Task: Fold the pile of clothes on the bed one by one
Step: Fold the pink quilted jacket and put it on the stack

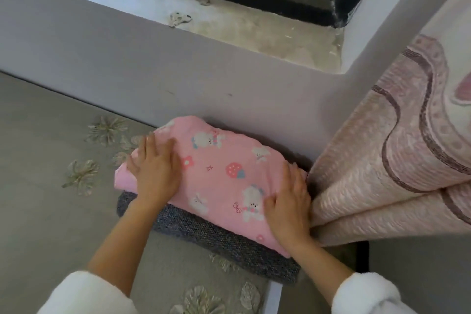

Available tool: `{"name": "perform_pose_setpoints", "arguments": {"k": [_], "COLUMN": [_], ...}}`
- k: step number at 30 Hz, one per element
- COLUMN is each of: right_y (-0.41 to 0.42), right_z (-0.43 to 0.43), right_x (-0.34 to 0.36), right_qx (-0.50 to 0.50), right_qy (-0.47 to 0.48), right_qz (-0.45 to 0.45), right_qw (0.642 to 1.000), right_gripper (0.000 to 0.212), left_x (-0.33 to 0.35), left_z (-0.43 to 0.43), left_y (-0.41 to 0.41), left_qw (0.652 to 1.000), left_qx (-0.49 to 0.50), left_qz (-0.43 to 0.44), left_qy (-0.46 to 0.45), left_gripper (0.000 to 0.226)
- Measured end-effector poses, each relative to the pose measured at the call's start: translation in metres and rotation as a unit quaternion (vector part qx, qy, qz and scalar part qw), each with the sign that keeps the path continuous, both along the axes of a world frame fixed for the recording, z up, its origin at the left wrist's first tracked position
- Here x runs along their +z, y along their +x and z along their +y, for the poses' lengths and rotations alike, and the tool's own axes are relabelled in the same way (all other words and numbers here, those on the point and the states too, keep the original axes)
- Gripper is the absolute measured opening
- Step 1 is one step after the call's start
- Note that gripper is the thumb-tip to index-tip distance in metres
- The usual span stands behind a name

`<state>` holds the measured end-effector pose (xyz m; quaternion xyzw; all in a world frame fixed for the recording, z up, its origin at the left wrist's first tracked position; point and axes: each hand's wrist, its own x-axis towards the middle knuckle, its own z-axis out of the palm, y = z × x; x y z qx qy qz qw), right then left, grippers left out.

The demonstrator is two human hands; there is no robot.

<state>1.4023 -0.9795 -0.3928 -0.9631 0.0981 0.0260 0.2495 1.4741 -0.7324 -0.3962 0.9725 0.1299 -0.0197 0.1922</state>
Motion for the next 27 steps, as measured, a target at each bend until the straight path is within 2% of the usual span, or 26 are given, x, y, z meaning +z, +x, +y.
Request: {"name": "perform_pose_setpoints", "arguments": {"k": [2,5,8,15,21,27], "right_y": [0.004,0.005,0.004,0.015,0.024,0.003], "right_z": [0.007,0.004,0.0,0.004,0.001,-0.005], "right_x": [-0.006,-0.03,-0.054,-0.09,-0.07,-0.015], "right_qx": [0.147,0.227,0.239,0.223,0.251,0.25], "right_qy": [-0.004,-0.05,-0.092,-0.097,-0.104,-0.06], "right_qz": [-0.005,0.07,0.113,0.149,0.168,0.049], "right_qw": [0.989,0.97,0.96,0.958,0.948,0.965], "right_gripper": [0.076,0.085,0.085,0.084,0.086,0.069], "left_x": [-0.007,-0.027,-0.052,-0.1,-0.082,-0.023], "left_z": [-0.014,-0.023,-0.024,-0.032,-0.035,-0.047], "left_y": [-0.013,-0.023,-0.023,-0.012,-0.01,-0.073], "left_qw": [0.998,0.994,0.994,0.995,0.992,0.999], "left_qx": [-0.053,-0.089,-0.08,-0.072,-0.072,-0.014], "left_qz": [-0.011,0.054,0.077,0.073,0.104,0.017], "left_qy": [-0.034,-0.036,-0.02,0.011,0.011,-0.036], "left_gripper": [0.057,0.072,0.076,0.079,0.072,0.057]}}
